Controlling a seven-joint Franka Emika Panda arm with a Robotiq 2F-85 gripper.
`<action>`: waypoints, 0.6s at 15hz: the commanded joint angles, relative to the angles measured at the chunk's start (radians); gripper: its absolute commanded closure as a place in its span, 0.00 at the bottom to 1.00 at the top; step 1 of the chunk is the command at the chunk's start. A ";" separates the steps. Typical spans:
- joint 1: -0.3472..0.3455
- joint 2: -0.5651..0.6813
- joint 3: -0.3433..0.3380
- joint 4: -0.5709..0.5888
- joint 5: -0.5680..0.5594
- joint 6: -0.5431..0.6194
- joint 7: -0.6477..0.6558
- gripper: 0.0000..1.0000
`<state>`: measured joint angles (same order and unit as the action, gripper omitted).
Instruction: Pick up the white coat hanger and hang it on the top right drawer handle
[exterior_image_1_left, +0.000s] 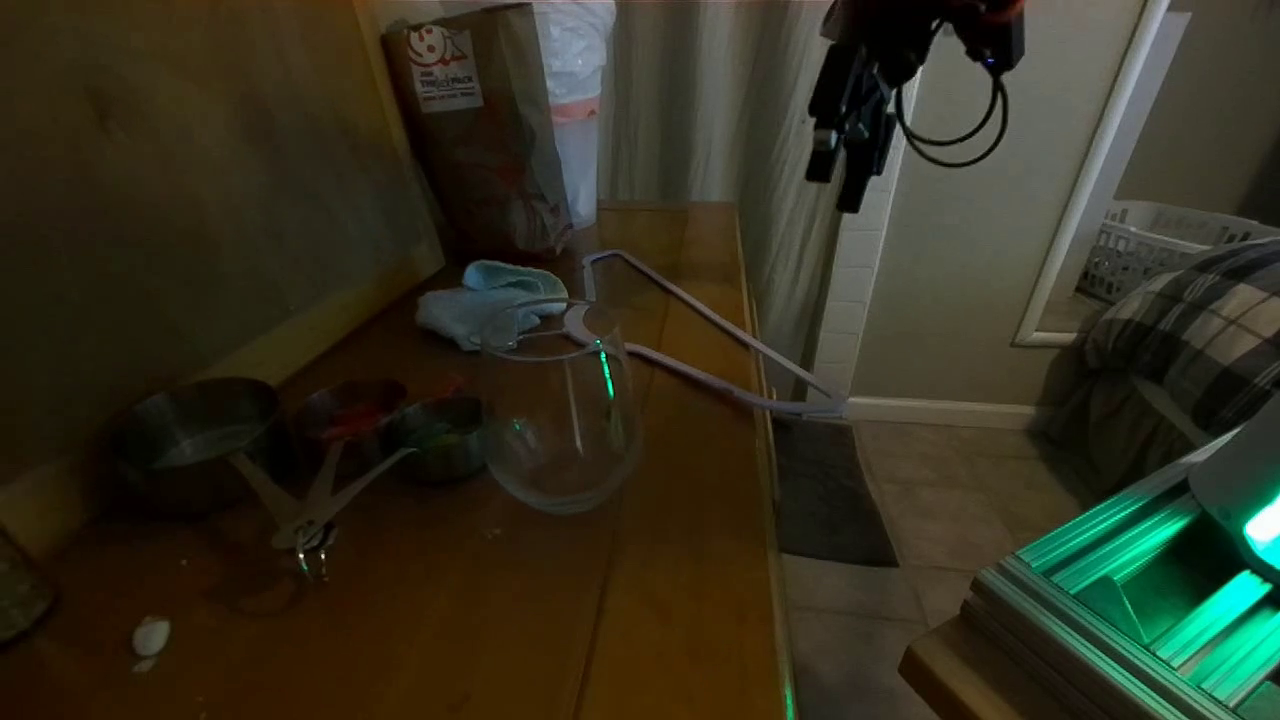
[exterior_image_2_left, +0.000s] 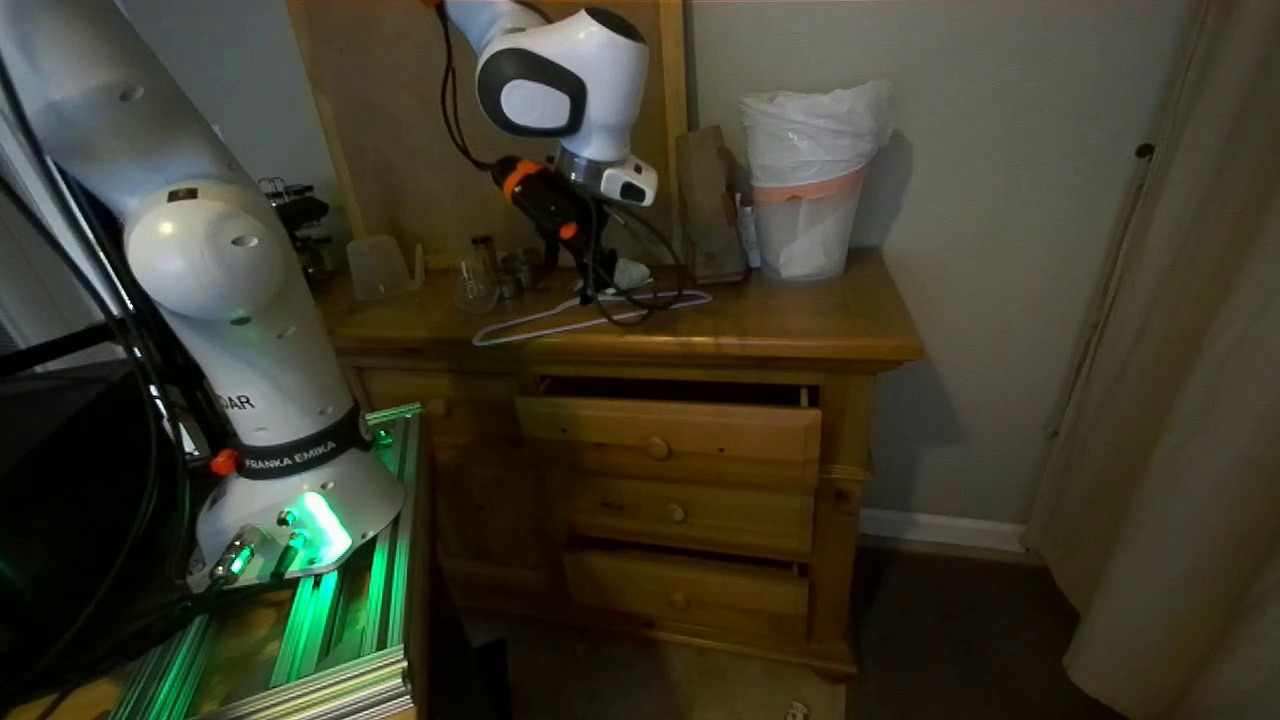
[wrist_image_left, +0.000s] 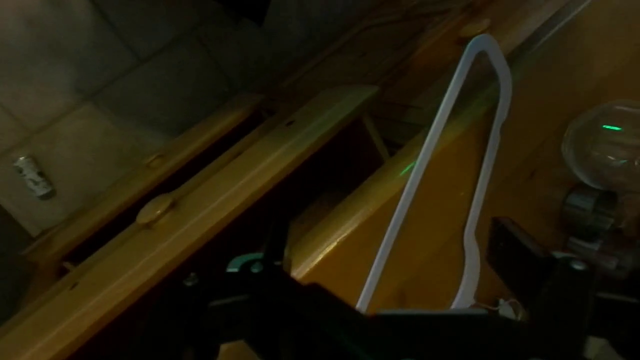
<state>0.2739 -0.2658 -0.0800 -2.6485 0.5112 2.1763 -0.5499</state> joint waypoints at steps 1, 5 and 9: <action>-0.031 0.029 0.036 0.004 0.025 0.002 -0.029 0.00; -0.034 0.054 0.037 0.014 0.035 0.006 -0.050 0.00; -0.018 0.098 0.040 -0.012 0.172 0.043 -0.182 0.00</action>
<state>0.2667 -0.2084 -0.0641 -2.6424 0.5716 2.1886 -0.6240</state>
